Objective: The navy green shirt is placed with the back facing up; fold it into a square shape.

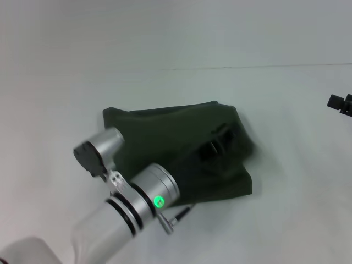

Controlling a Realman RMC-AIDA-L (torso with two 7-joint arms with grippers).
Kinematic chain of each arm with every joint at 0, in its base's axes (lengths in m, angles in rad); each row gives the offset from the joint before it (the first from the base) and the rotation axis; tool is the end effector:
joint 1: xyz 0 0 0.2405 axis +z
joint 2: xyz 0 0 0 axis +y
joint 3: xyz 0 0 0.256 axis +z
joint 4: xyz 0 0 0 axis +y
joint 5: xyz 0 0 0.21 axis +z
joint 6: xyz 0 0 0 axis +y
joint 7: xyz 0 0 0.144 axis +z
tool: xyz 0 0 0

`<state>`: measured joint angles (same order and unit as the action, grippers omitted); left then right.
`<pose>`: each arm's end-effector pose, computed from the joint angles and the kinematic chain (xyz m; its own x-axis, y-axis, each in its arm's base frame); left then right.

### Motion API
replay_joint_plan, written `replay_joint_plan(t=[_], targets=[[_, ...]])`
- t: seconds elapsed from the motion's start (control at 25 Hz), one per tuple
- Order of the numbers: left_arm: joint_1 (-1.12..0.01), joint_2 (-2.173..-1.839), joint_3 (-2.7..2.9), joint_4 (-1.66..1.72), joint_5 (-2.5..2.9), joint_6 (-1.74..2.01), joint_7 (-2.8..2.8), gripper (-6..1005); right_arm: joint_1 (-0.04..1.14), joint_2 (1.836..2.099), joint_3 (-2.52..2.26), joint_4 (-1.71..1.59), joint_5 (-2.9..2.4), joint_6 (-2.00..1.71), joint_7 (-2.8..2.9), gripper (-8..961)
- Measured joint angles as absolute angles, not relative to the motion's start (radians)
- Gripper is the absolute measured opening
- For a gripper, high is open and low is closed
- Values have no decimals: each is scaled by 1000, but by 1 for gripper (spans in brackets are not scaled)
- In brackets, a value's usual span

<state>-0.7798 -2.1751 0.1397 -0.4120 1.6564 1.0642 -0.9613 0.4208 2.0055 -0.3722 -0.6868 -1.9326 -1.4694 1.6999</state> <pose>-0.1661 0.3151 -0.1620 0.0634 0.6020 0.7960 0.8681 -0.4268 0.2536 0.3342 0.3274 0.0890 0.4155 -0.4794 -0.7730 -0.8660 -0.4683 -0.1751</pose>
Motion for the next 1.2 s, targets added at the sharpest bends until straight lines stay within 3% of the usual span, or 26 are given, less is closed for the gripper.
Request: replay_joint_plan(t=[0.28,0.44,0.76,0.92,1.2], targets=[[-715,-2175,26,-464,1805,1090,-857,430,427,1997,-388,-685,-1934,-1465,1695,875],[-680,-2172,22,-380,1910,1268,-905,518,433,1989,-393,-684,-1935,-1462,1728,873],[-613,-2166,41,-78,2022,1609,-957,703,495,1915,-436,-678,-2016,-1440,2041,868],[-558,-2163,42,32,2019,1651,-957,829,541,1904,-473,-669,-2098,-1436,2141,865],[-496,-2164,69,193,2020,1689,-949,828,628,1910,-552,-563,-2160,-1392,2176,861]])
